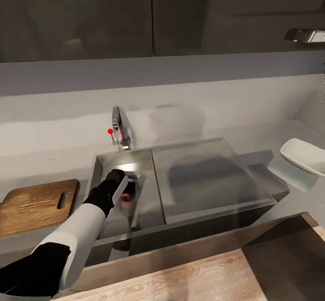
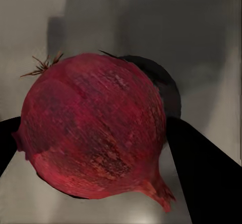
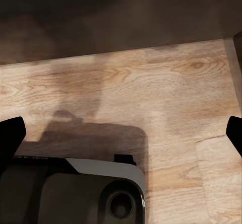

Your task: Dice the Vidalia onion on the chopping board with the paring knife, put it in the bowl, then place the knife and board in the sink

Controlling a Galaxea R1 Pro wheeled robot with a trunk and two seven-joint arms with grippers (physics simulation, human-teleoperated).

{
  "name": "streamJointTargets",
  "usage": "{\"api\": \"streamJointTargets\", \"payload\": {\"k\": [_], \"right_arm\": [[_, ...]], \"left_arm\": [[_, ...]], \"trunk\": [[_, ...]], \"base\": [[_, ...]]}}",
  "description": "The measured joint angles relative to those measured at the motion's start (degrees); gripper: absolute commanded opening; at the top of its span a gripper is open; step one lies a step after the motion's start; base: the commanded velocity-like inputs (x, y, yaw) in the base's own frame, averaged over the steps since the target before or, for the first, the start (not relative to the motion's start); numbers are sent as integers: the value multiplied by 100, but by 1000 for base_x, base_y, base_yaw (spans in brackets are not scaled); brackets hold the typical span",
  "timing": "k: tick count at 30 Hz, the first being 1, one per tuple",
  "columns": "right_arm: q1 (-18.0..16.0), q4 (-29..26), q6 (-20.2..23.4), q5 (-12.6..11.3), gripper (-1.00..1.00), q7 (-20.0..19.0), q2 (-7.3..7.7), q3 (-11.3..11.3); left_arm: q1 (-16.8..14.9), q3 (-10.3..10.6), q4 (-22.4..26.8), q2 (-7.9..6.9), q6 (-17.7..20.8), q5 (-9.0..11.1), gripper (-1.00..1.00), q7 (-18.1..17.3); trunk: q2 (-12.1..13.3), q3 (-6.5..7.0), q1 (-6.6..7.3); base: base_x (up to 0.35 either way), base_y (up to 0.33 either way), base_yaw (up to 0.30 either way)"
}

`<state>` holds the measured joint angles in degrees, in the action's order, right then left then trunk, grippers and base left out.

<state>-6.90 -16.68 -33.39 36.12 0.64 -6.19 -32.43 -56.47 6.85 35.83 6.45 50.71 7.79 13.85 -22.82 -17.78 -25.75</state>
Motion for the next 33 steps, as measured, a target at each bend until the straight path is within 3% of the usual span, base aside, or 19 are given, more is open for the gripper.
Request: {"api": "streamJointTargets", "payload": {"k": [14, 23, 33], "right_arm": [[0, 0, 0, 1, 100, 1, 0, 0], [0, 0, 0, -1, 100, 3, 0, 0], [0, 1, 0, -7, 100, 5, 0, 0]], "left_arm": [[0, 8, 598, 0, 130, 9, -100, 8], [0, 10, 1185, -1, 585, 15, -100, 6], [0, 11, 1498, -1, 668, 18, -100, 5]], "trunk": [[0, 127, 0], [0, 208, 0], [1, 299, -3]], "base": [[0, 0, 0], [-2, 0, 0], [-237, 92, 0]]}}
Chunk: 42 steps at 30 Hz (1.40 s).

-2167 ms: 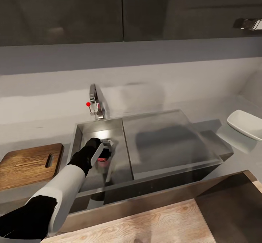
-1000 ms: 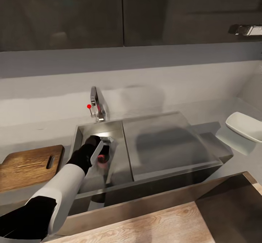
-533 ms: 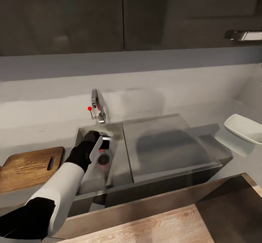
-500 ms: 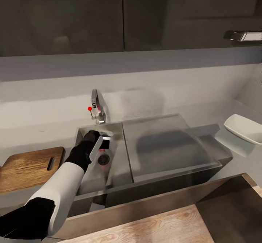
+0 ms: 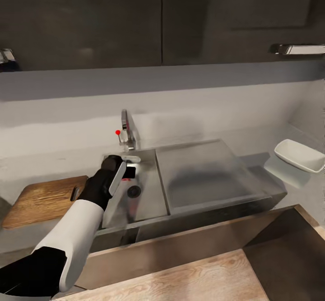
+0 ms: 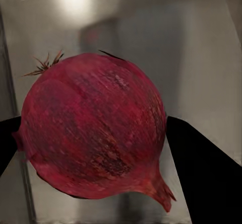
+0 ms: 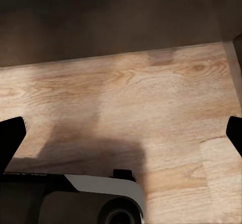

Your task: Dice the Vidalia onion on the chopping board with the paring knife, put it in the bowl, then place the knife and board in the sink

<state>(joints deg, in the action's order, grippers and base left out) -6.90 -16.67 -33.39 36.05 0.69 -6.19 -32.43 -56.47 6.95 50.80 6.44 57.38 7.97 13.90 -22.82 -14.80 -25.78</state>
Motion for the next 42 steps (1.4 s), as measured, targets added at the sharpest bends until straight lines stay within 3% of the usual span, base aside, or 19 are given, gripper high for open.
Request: {"api": "streamJointTargets", "payload": {"k": [17, 29, 42], "right_arm": [[0, 0, 0, -1, 100, 2, 0, 0], [0, 1, 0, -1, 100, 2, 0, 0], [0, 1, 0, 0, 100, 2, 0, 0]], "left_arm": [[1, 6, 389, 8, 17, 32, -100, 0], [9, 5, 352, 11, 19, 37, -100, 1], [18, 5, 347, 18, 19, 38, -100, 1]], "trunk": [[0, 153, 3], [1, 256, 1], [2, 268, 0]], "base": [[-38, 32, 0], [-101, 254, 0], [-190, 256, 0]]}}
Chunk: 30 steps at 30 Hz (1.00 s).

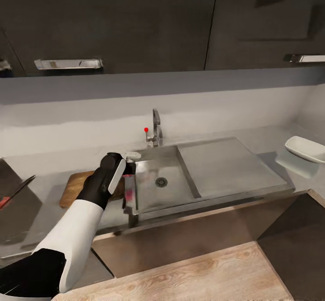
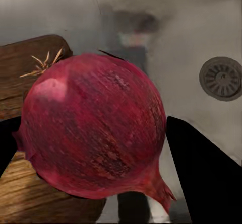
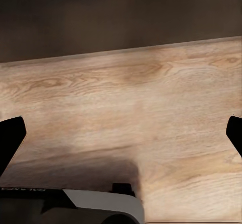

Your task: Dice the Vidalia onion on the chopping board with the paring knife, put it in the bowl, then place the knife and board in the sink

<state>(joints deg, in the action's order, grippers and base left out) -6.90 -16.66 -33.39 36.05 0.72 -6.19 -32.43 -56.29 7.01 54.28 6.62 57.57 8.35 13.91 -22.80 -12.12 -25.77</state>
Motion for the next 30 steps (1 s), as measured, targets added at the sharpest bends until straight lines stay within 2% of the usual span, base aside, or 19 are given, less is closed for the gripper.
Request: {"api": "streamJointTargets", "payload": {"k": [6, 22, 30], "right_arm": [[0, 1, 0, 0, 100, 0, 0, 0], [0, 0, 0, 0, 100, 0, 0, 0], [0, -2, 1, 0, 100, 0, -1, -1]], "left_arm": [[0, 0, 0, -4, 0, -1, -100, 0], [0, 0, -6, -9, 0, 0, -100, 0], [0, 1, -8, -10, -1, -2, -100, -1]], "trunk": [[0, 0, 1], [-1, 0, 2], [0, 0, 2]], "base": [[-122, 271, 0], [-3, 294, 0], [0, 65, 0]]}}
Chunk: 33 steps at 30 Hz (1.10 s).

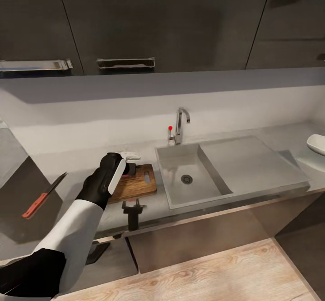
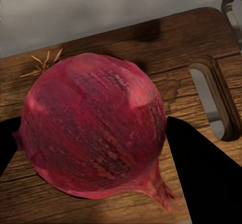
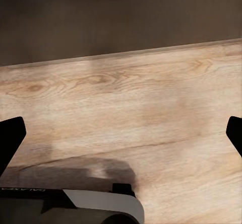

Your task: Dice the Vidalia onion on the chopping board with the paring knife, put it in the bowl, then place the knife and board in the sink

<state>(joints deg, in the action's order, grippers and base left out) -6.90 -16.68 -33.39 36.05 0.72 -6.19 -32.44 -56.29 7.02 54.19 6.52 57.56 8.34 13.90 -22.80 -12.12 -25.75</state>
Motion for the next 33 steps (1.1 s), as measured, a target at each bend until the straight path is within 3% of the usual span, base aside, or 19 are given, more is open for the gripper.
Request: {"api": "streamJointTargets", "payload": {"k": [16, 33], "right_arm": [[0, 0, 0, 0, 100, 0, 0, 0], [0, 0, 0, 0, 100, 0, 0, 0]], "left_arm": [[0, -7, -97, 0, -8, 0, -100, 0], [0, -4, -152, 0, -9, 1, -100, 0]], "trunk": [[0, 0, 0], [0, 0, 0]], "base": [[0, 1, 3], [0, 0, 106]]}}
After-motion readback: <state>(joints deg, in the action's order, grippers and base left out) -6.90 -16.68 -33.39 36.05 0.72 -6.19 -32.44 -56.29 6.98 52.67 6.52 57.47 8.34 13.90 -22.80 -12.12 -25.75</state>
